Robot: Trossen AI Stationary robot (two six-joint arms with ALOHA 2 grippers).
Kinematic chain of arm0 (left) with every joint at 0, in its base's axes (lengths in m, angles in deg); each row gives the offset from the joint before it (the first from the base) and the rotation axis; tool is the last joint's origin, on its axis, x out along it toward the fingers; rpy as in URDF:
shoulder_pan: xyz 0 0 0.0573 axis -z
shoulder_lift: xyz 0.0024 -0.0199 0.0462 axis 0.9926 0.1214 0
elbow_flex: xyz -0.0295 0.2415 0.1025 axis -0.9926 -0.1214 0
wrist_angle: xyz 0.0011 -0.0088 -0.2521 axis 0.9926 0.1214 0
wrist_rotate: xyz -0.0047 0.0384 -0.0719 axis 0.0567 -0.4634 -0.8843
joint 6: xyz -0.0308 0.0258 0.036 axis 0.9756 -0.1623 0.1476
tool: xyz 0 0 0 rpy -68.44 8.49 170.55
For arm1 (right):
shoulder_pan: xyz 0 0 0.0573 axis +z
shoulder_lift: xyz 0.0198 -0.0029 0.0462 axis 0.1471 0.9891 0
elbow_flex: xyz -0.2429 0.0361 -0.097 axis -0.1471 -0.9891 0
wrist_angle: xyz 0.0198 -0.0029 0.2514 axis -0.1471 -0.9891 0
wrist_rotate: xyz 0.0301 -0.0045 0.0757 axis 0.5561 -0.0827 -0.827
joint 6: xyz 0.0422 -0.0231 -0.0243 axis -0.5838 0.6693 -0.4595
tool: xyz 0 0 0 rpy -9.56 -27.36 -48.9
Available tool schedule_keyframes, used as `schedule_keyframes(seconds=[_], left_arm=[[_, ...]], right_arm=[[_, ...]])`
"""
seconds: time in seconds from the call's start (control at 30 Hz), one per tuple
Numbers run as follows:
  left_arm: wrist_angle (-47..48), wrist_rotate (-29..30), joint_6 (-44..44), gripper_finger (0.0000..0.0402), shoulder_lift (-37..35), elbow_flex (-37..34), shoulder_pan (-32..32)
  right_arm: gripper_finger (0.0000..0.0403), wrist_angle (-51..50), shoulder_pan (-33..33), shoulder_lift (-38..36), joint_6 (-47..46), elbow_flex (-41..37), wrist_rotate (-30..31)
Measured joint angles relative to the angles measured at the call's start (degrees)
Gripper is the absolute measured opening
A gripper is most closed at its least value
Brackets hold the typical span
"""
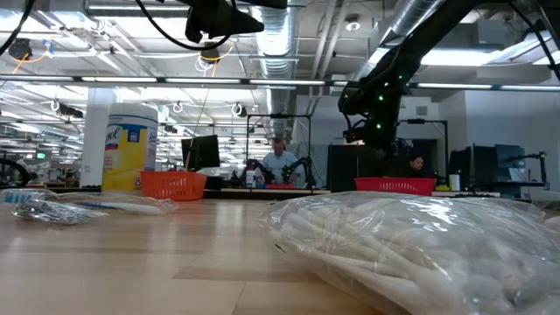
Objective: Pick & Place Travel size toiletries
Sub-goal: Stack the top cotton pack on top of the cotton pack in the red bin
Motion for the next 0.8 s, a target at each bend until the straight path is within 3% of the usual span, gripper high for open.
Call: schedule_keyframes(seconds=[0.4, 0.73, 0.8], left_arm=[[0.0, 0.0, 0.0, 0.0285, 0.0, 0.0, 0.0], [0.0, 0.0, 0.0, 0.0285, 0.0, 0.0, 0.0], [0.0, 0.0, -0.1, 0.0285, 0.0, 0.0, 0.0]], right_arm=[[0.0094, 0.0, -0.9, 0.2, -2.5, 0.0, -0.7], [0.0059, -2.5, -0.1, 7.5, -2.3, 3.3, 0.7], [0.0054, -3.2, -0.1, 7.9, -3.3, 4.3, 3.7]])
